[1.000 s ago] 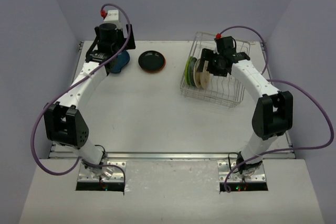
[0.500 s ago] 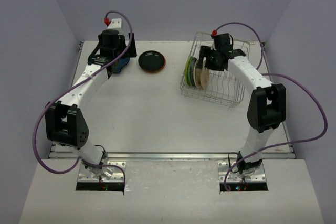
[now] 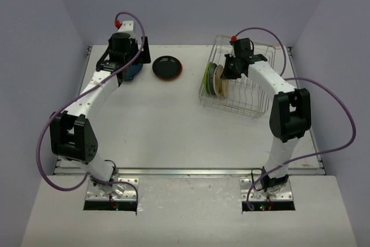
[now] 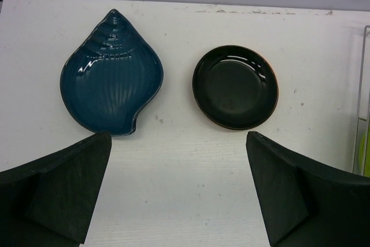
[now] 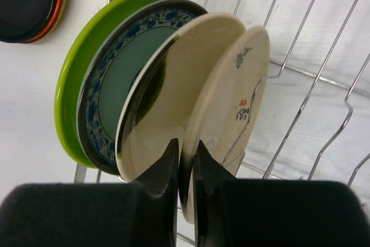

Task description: Unload the plates from the dish rack

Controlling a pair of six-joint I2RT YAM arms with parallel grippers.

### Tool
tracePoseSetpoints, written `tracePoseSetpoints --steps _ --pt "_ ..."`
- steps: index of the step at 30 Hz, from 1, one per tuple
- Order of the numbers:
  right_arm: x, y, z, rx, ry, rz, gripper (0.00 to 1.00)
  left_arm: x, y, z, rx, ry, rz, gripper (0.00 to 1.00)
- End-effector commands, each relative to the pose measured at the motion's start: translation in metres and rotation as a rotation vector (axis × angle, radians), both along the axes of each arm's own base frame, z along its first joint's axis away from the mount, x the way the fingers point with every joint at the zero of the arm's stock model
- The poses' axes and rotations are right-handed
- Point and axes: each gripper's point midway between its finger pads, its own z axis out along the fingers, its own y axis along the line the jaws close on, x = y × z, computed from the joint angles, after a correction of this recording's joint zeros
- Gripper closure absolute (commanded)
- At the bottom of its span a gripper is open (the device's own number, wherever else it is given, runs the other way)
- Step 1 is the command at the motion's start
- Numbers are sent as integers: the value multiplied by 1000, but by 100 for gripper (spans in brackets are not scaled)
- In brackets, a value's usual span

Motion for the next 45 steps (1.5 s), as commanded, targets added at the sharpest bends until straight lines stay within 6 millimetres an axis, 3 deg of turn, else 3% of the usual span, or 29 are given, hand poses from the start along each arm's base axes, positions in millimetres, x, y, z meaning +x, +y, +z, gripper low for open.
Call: tracePoseSetpoints --steps 1,8,10,13,18,20,23,25,27,29,31,32,33,36,38,39,42,45 --pt "0 2 49 119 -54 -40 96 3 0 14 -35 -35 -1 0" --pt "-11 -23 104 326 -77 -106 100 0 -2 26 -46 -34 -14 0" --pt "-20 -24 134 458 -84 -88 100 -3 -1 33 -62 -43 -19 0" --pt "-25 -42 162 597 -102 -84 100 -8 -5 45 -112 -57 -60 0" --pt "-47 -24 208 768 -143 159 100 -23 -29 63 -244 -50 -266 0" --pt "-60 -11 233 706 -251 376 100 -39 -47 74 -300 -44 -403 0" --pt "-85 11 237 496 -328 600 100 -77 -73 94 -375 -47 -606 0" --pt "-105 32 231 269 -439 803 100 -95 -82 99 -408 -39 -677 0" --pt "-122 41 224 54 -547 917 100 -117 -92 105 -441 -29 -764 0" --pt "-150 67 187 -229 -694 1159 100 -143 -102 102 -478 5 -860 0" --pt "-170 58 156 -533 -788 1295 100 -160 -109 92 -504 41 -935 0" --pt "-179 76 158 -620 -898 1365 100 -168 -109 78 -526 96 -940 0" --pt "-186 67 138 -765 -922 1429 100 -172 -110 74 -516 103 -961 0" --pt "-201 73 118 -1057 -1106 1567 100 -187 -111 48 -535 181 -988 0" --pt "-211 73 99 -1176 -1189 1622 100 -199 -116 29 -569 234 -1003 1" --pt "-212 77 98 -1259 -1265 1619 100 -206 -120 13 -579 278 -1003 1" --pt "-219 81 89 -1399 -1419 1623 100 -225 -142 -9 -494 311 -1058 2" --pt "-228 87 81 -1398 -1483 1655 100 -229 -152 -19 -437 325 -1053 4"
